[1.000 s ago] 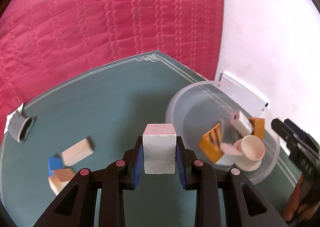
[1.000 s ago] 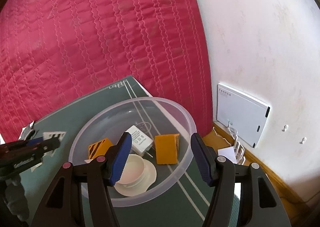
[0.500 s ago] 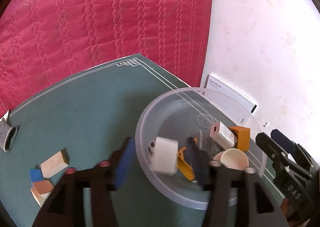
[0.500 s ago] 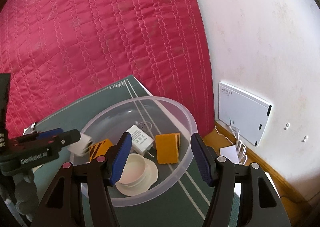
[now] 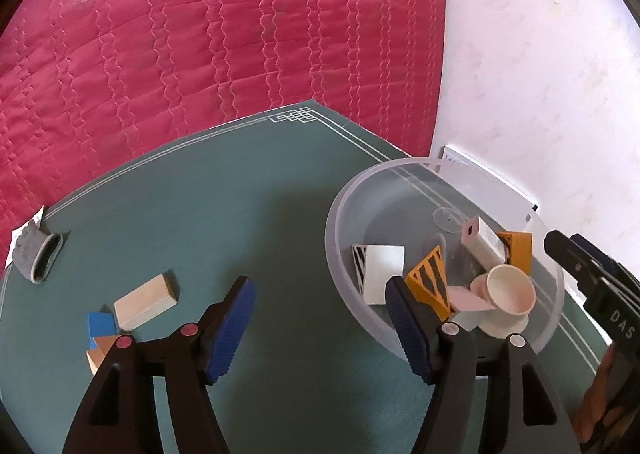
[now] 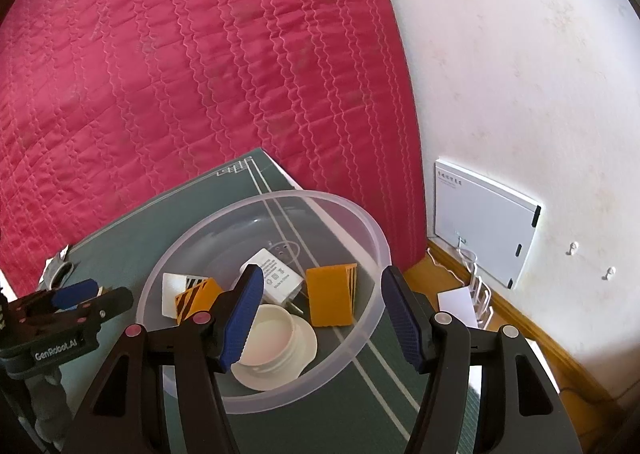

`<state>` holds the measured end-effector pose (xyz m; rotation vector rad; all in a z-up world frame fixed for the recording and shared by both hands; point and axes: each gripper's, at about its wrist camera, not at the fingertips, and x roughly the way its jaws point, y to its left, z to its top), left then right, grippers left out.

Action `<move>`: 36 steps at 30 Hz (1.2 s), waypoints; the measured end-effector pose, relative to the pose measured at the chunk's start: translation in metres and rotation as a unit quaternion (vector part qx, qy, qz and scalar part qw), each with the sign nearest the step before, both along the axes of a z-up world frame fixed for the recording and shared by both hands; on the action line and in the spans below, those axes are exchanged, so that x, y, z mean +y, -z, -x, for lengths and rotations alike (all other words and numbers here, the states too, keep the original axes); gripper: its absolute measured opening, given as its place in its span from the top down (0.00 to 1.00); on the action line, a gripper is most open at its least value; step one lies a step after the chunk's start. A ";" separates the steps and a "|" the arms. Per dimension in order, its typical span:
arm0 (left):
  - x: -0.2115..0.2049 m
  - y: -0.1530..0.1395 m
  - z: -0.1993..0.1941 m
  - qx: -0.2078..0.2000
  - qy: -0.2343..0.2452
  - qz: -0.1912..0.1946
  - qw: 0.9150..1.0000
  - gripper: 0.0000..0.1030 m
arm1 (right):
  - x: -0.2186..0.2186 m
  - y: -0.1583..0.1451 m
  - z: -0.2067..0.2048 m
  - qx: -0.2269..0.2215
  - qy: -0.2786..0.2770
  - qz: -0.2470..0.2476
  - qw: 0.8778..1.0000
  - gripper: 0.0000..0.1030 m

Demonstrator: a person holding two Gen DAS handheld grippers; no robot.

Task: Organize rigid objects
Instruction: 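Withdraw both grippers from the bowl and move the left gripper to the wooden blocks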

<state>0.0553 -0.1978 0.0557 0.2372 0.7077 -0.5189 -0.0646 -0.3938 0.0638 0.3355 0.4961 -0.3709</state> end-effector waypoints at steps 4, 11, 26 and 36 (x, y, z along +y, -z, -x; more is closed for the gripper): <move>0.005 0.000 0.000 0.000 -0.007 0.001 1.000 0.25 | -0.001 0.000 0.000 0.001 0.002 0.000 1.000 0.39; 0.028 -0.004 0.003 -0.012 -0.036 0.006 0.999 0.14 | -0.001 0.000 -0.001 0.003 0.006 0.004 1.000 0.39; 0.113 0.000 -0.004 -0.011 -0.130 -0.005 0.991 0.12 | 0.015 -0.008 0.002 -0.004 0.009 0.056 0.998 0.35; 0.161 0.011 -0.010 -0.002 -0.179 -0.020 0.984 0.12 | 0.038 -0.016 0.002 0.003 -0.034 0.069 0.997 0.35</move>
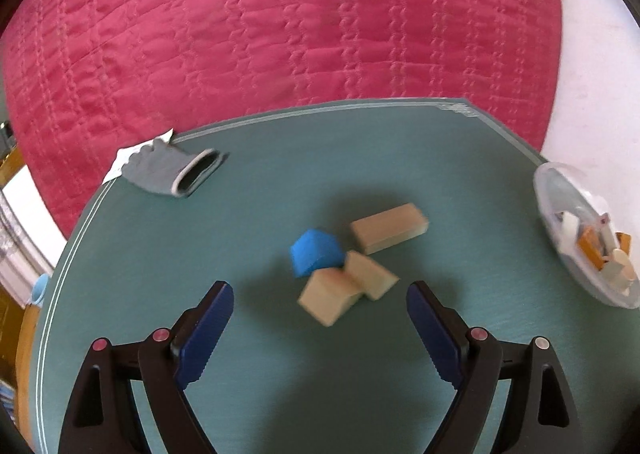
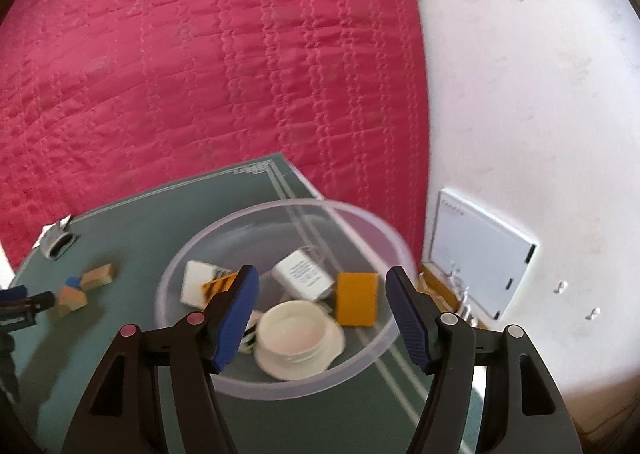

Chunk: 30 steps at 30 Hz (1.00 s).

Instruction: Organize rigid objects

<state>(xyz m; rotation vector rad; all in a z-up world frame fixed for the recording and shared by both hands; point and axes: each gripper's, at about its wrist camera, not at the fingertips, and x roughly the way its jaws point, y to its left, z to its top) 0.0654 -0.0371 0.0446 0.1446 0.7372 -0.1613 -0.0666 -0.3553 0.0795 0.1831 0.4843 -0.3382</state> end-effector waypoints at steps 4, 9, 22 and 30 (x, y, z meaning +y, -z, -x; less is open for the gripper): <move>0.006 0.009 -0.005 0.011 -0.006 -0.001 1.000 0.12 | 0.018 0.000 -0.001 0.010 -0.033 -0.002 0.999 0.35; 0.006 0.017 -0.012 0.023 0.002 -0.003 1.000 0.12 | 0.041 -0.001 -0.001 0.011 -0.072 0.006 0.997 0.35; -0.006 0.029 -0.029 0.057 0.047 0.000 0.997 0.56 | 0.075 0.011 -0.003 0.033 -0.128 0.009 0.991 0.35; -0.007 0.028 -0.019 0.049 0.054 -0.001 0.997 0.58 | 0.084 0.014 -0.004 0.040 -0.146 0.007 0.988 0.35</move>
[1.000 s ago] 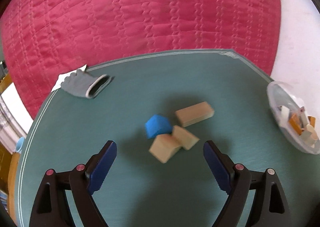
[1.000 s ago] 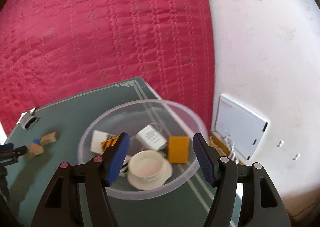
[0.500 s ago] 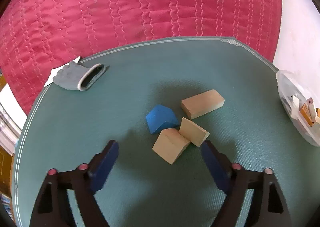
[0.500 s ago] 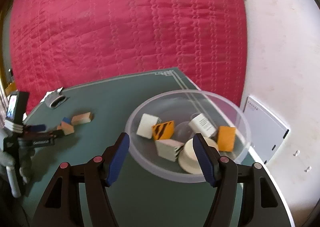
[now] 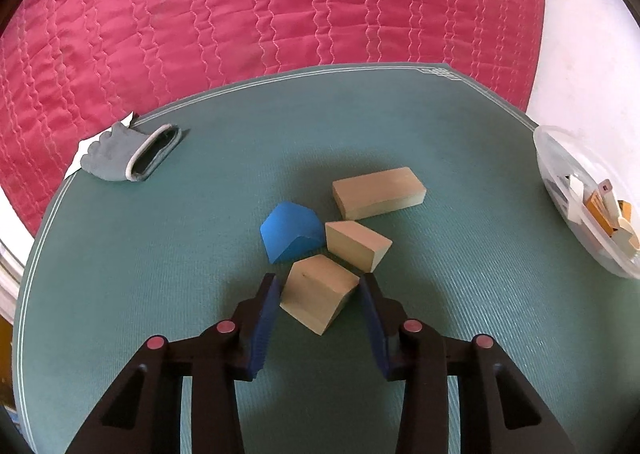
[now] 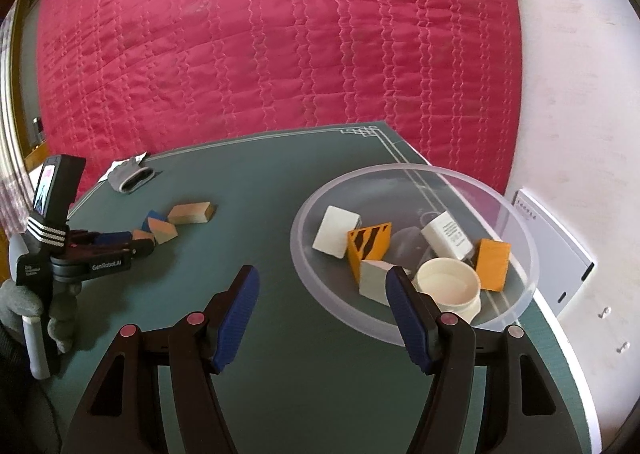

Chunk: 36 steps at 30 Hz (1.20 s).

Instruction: Organize rigid objects

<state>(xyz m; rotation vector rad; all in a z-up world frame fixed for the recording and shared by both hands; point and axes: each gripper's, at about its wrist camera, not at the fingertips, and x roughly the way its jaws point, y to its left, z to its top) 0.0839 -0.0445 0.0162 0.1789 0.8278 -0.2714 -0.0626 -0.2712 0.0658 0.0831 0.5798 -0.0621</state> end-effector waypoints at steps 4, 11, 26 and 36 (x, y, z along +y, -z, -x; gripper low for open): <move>0.006 -0.001 0.006 0.004 -0.006 0.005 1.000 0.58 | 0.005 0.001 -0.001 0.006 -0.010 -0.002 1.000 0.35; 0.022 -0.002 0.018 0.007 -0.027 0.008 1.000 0.58 | 0.019 0.008 -0.010 0.028 -0.038 -0.012 0.999 0.35; 0.047 -0.004 0.026 0.004 -0.074 0.018 0.997 0.58 | 0.067 0.011 -0.038 0.050 -0.094 -0.011 0.994 0.35; 0.053 -0.003 0.027 0.003 -0.096 0.019 0.995 0.58 | 0.084 0.020 -0.064 0.081 -0.104 -0.021 0.991 0.35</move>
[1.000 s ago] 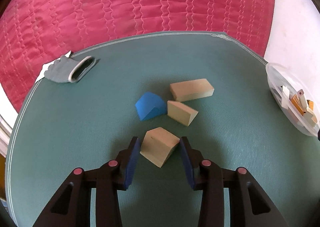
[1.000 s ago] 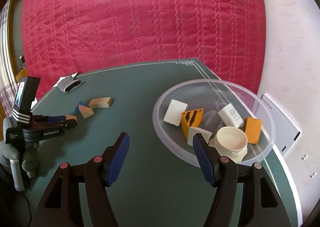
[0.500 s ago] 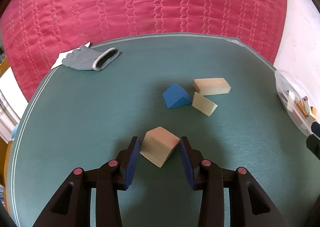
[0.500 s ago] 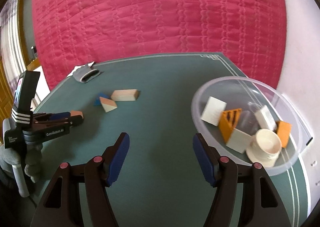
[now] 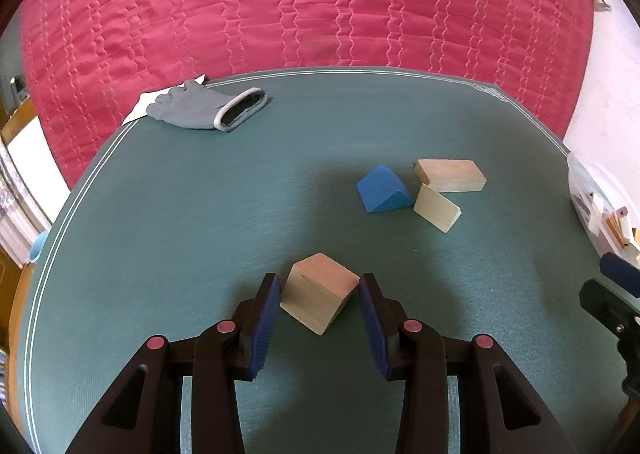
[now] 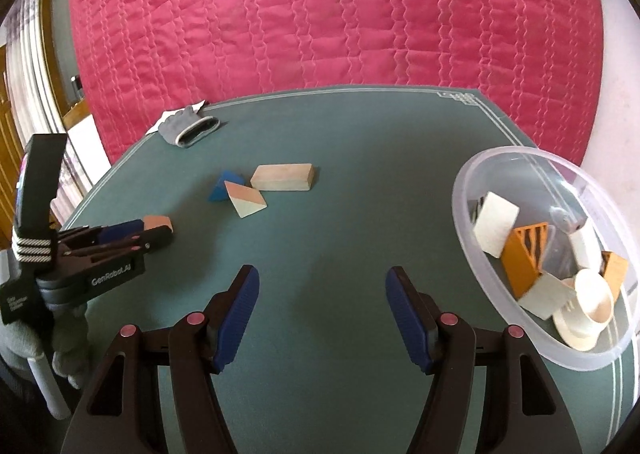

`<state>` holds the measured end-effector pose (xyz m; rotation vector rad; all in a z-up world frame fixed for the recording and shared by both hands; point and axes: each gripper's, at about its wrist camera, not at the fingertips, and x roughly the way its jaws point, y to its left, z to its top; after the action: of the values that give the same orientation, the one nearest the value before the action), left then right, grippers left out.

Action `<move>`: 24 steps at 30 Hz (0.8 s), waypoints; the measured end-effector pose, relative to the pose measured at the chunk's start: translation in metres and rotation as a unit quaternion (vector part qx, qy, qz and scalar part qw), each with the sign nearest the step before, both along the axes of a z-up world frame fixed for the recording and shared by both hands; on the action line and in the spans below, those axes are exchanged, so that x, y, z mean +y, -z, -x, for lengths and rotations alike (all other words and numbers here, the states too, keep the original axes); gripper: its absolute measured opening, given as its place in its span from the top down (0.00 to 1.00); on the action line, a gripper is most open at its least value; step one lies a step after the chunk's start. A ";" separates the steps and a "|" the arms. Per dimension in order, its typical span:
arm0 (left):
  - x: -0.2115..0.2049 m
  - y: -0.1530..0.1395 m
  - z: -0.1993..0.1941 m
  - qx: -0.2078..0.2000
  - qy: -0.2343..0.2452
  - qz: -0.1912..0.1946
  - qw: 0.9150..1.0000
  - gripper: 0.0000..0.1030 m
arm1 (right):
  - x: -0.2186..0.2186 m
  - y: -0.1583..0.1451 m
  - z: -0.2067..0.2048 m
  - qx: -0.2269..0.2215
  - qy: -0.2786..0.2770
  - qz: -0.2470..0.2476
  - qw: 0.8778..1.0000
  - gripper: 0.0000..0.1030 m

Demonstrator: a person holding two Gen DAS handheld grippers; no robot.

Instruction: Organize rigid objects

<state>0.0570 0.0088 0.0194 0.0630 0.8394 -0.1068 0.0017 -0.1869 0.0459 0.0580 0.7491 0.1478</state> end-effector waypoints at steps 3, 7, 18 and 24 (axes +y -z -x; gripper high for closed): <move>0.003 0.000 -0.001 0.003 -0.008 0.004 1.000 0.58 | 0.004 0.003 -0.009 0.008 0.000 -0.001 1.000 0.35; 0.006 0.001 -0.002 0.005 -0.016 0.008 1.000 0.58 | 0.011 0.005 -0.020 0.013 -0.002 0.001 1.000 0.35; 0.013 0.000 -0.005 0.007 -0.031 0.020 0.999 0.58 | 0.035 0.005 -0.052 0.013 -0.014 0.004 1.000 0.35; 0.017 0.001 -0.005 0.010 -0.040 0.026 0.999 0.56 | 0.049 0.007 -0.068 0.013 -0.020 0.000 1.000 0.35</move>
<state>0.0621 0.0258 0.0183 -0.0216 0.8582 -0.0539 0.0700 -0.1376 0.0391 0.0445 0.7758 0.1857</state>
